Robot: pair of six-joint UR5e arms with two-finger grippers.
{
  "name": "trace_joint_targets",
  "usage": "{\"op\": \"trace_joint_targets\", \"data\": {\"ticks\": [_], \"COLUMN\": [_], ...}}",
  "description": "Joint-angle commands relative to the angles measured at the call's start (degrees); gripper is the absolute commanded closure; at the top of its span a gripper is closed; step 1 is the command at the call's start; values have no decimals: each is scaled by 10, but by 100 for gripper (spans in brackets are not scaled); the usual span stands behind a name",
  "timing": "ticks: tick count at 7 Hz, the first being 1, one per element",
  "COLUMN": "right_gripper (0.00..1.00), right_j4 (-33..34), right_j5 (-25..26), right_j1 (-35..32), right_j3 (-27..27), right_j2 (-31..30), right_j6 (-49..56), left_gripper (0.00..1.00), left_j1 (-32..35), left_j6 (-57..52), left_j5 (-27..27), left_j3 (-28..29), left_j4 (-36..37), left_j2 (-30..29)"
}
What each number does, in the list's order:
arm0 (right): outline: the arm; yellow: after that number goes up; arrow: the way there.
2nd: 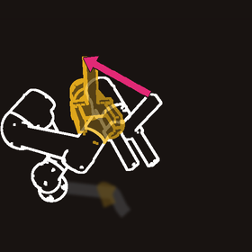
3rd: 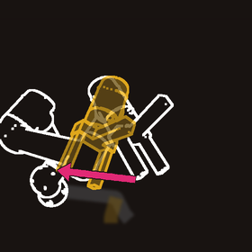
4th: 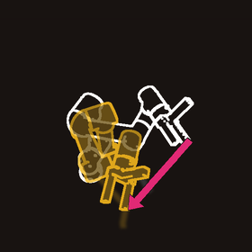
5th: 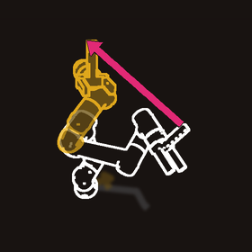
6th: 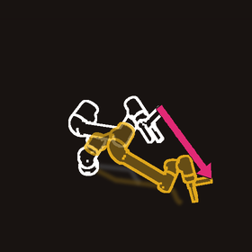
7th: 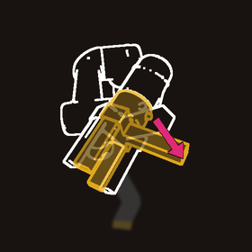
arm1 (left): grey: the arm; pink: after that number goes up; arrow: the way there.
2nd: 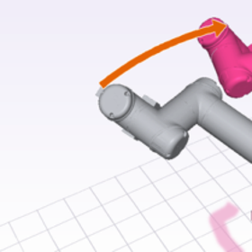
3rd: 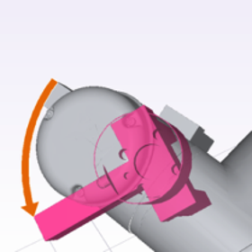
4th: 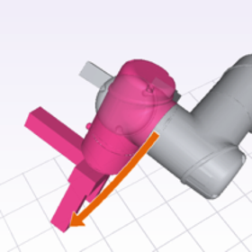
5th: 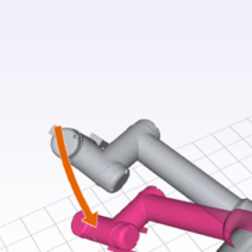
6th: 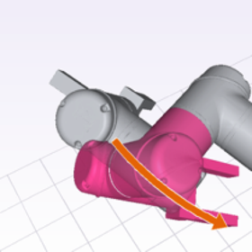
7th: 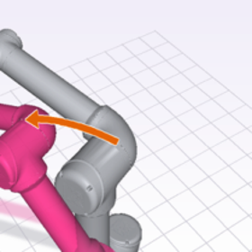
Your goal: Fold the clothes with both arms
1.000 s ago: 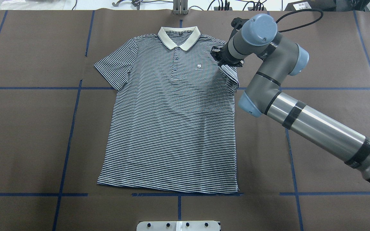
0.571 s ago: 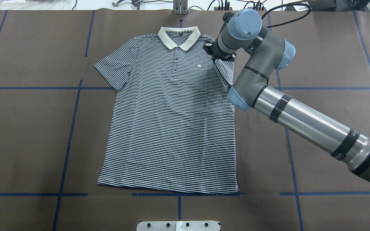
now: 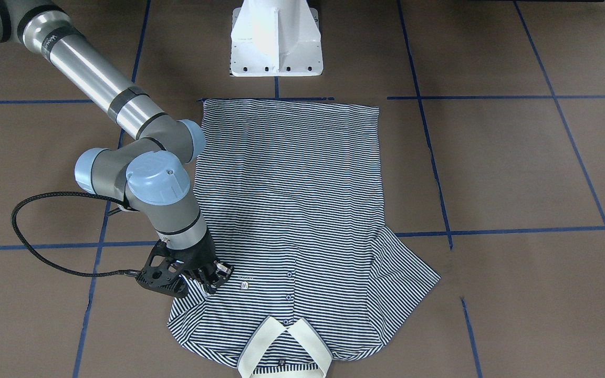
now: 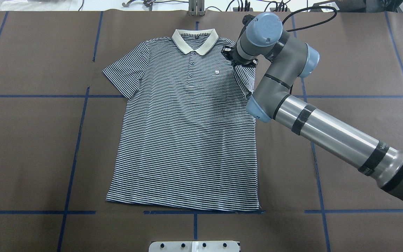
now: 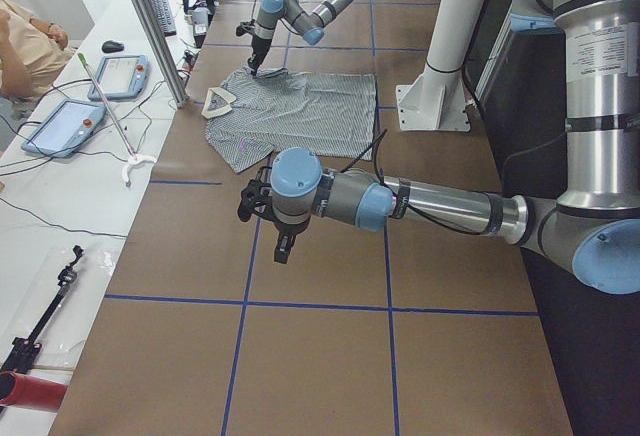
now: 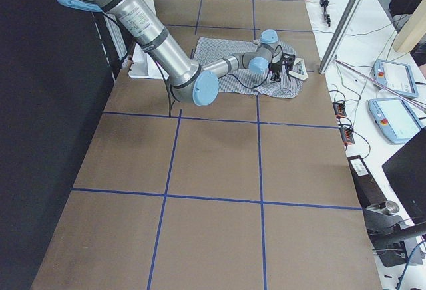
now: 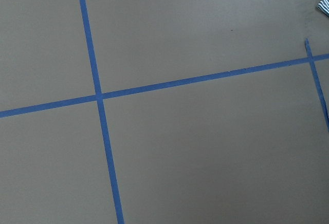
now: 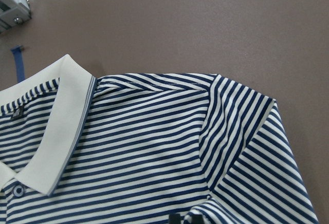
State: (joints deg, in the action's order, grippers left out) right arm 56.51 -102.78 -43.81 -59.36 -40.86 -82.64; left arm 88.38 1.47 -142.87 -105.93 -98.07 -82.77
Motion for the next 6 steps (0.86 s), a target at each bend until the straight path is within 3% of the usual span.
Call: {"op": "trace_joint_targets", "data": {"ticks": [1, 3, 4, 6], "right_gripper": [0, 0, 0, 0], "right_j4": [0, 0, 0, -3], "right_j5": [39, 29, 2, -56], "right_j1": [16, 15, 9, -40], "right_j3": [-1, -29, -56, -185], "right_j2": [3, 3, -15, -147], "right_j6": [-2, -4, -3, 2], "left_gripper": [0, 0, 0, 0], "left_j1": [0, -22, -79, -183], "left_j6": [0, 41, 137, 340], "left_j5": [0, -17, -15, 10], "left_j3": [4, 5, 7, 36], "left_j4": [-42, -70, -113, -164], "left_j2": [-1, -9, -42, -145]}}
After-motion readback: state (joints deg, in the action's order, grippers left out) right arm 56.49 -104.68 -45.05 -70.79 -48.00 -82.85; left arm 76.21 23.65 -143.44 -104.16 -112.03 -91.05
